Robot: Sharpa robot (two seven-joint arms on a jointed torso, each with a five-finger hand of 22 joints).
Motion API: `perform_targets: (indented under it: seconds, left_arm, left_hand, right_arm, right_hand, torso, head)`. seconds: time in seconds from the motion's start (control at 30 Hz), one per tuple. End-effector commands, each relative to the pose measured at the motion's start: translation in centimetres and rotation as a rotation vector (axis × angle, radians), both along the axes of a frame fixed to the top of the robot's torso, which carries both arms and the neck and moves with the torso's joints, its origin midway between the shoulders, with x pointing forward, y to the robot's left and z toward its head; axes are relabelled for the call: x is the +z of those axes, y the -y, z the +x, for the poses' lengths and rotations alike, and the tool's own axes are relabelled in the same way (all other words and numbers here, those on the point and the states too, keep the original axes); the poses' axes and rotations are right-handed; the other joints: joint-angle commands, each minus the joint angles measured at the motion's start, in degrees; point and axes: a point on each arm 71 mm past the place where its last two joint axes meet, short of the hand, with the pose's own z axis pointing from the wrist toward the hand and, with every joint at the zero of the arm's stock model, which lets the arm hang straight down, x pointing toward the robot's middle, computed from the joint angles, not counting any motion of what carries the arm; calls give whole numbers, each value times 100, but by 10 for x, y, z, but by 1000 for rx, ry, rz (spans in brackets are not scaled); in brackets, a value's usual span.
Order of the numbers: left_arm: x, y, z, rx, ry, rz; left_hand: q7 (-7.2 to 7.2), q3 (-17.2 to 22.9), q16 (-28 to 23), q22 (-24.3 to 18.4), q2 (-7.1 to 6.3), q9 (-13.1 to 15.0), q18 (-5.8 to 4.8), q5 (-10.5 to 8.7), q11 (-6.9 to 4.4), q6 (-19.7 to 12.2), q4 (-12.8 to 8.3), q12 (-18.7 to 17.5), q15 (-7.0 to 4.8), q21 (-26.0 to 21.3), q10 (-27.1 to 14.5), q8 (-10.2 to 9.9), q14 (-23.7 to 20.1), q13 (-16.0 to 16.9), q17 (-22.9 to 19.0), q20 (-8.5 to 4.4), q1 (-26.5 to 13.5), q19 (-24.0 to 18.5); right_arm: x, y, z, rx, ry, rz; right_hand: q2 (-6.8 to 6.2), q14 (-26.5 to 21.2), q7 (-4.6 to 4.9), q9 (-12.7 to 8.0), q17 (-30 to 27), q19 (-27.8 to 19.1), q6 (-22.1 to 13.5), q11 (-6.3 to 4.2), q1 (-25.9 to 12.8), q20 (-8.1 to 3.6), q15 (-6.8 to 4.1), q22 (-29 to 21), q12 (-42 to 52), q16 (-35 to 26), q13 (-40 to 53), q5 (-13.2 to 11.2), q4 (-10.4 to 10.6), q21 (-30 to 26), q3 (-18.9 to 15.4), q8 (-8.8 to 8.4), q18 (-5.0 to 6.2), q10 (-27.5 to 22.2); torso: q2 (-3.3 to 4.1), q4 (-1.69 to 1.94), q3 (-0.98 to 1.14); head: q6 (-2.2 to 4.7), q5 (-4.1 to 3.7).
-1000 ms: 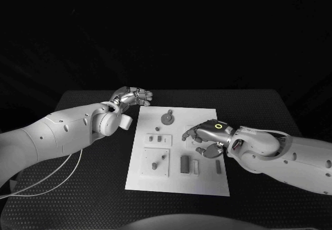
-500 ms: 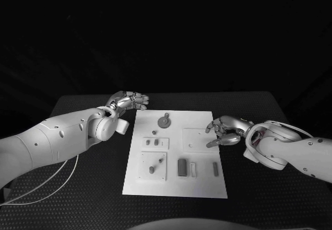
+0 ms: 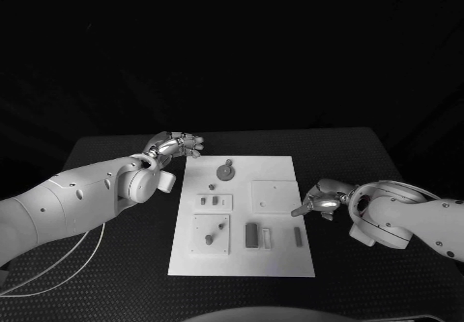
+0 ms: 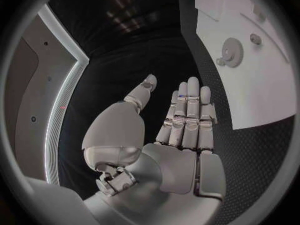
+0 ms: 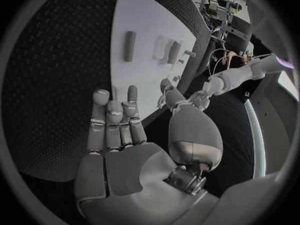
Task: Assemble the parts on the task board
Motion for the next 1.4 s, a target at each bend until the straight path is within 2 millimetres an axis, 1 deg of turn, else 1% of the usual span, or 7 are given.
perform_targets:
  seconds: [0.03, 0.13, 0.2, 0.33, 0.53, 0.63, 1.4]
  left_arm:
    - [1, 4, -1, -16, 14, -13]
    - [1, 4, -2, -21, 9, -14]
    - [0, 4, -3, -23, 6, -14]
    - [0, 3, -4, -25, 3, -13]
    - [0, 5, -5, -29, -1, -15]
    - [0, 5, -5, -31, -2, -15]
    - [0, 4, -6, -33, -6, -12]
  left_hand:
    - [-25, -37, -40, 107, 2, 9, 18, -27, -29, 14, -12, -2, 19, -19, 19, 25, 7, 0, 6, 30, -42, -20]
    - [-25, -37, -40, 107, 3, 9, 18, -27, -29, 14, -12, -2, 19, -19, 19, 25, 7, 0, 6, 30, -43, -20]
    - [-25, -38, -40, 107, 3, 9, 19, -26, -29, 14, -12, -2, 19, -19, 18, 25, 8, 0, 7, 29, -45, -19]
    - [-25, -39, -42, 108, 3, 8, 19, -26, -28, 12, -14, -4, 19, -20, 16, 24, 7, -1, 9, 29, -47, -19]
    - [-27, -40, -46, 109, 3, 8, 20, -25, -28, 12, -18, -5, 18, -21, 15, 25, 7, -1, 12, 27, -46, -20]
    - [-27, -40, -47, 110, 3, 8, 21, -25, -28, 11, -19, -6, 18, -21, 14, 25, 7, -1, 13, 27, -47, -20]
    - [-18, -44, -65, 115, 9, 3, 22, -24, -20, -13, -21, -16, 19, -25, -4, 18, 5, -7, 31, 27, -56, -20]
  right_arm:
    - [-9, 5, -8, -17, -165, -53]
    - [-9, 3, -9, 9, -169, -78]
    - [-9, 1, -10, 18, -165, -100]
    - [-12, -1, -13, 16, -132, -148]
    - [-20, -8, -18, 13, -142, -136]
    - [-24, -13, -21, 24, -157, -126]
    - [-42, -23, -22, 40, -129, -176]
  right_hand:
    - [56, 53, -2, 5, -7, 48, 36, -13, 2, 6, -5, -8, 5, 0, -4, 31, -10, 13, -31, 1, 74, 34]
    - [307, 139, -37, -27, -21, 105, 107, -34, 35, -11, -25, -9, 14, -8, -24, 451, -73, 34, -16, -34, 74, 193]
    - [307, 139, -37, -27, -21, 105, 107, -34, 35, -11, -25, -9, 14, -8, -24, 451, -73, 34, -16, -34, 74, 193]
    - [599, 248, -64, -123, -48, 167, 231, -64, 23, -5, -28, -24, -26, -55, -64, 176, -48, 40, 53, -119, 74, 398]
    - [567, 368, -63, -321, -27, 219, 405, -79, 7, 10, -28, -36, -129, -139, -14, 20, -45, 40, 255, -326, 74, 569]
    - [191, 424, 38, -473, 33, 297, 232, 43, 104, -1, 28, -49, 21, -167, 391, -99, 307, 52, 937, -585, 74, 922]
    - [140, 478, 28, -468, 86, 330, 332, 7, 123, 13, 33, -11, 173, -162, 787, -111, 313, 116, 1141, -579, 74, 1255]
  torso:
    - [-2, 8, -12]
    - [3, 21, -18]
    - [10, 20, -12]
    - [14, 22, -18]
    - [15, 17, -16]
    - [18, 19, -7]
    - [23, 12, 13]
  head:
    - [-7, -24]
    - [-2, -67]
    - [-1, -79]
    - [-21, -94]
    - [-45, -117]
    - [-48, -127]
    - [-105, -88]
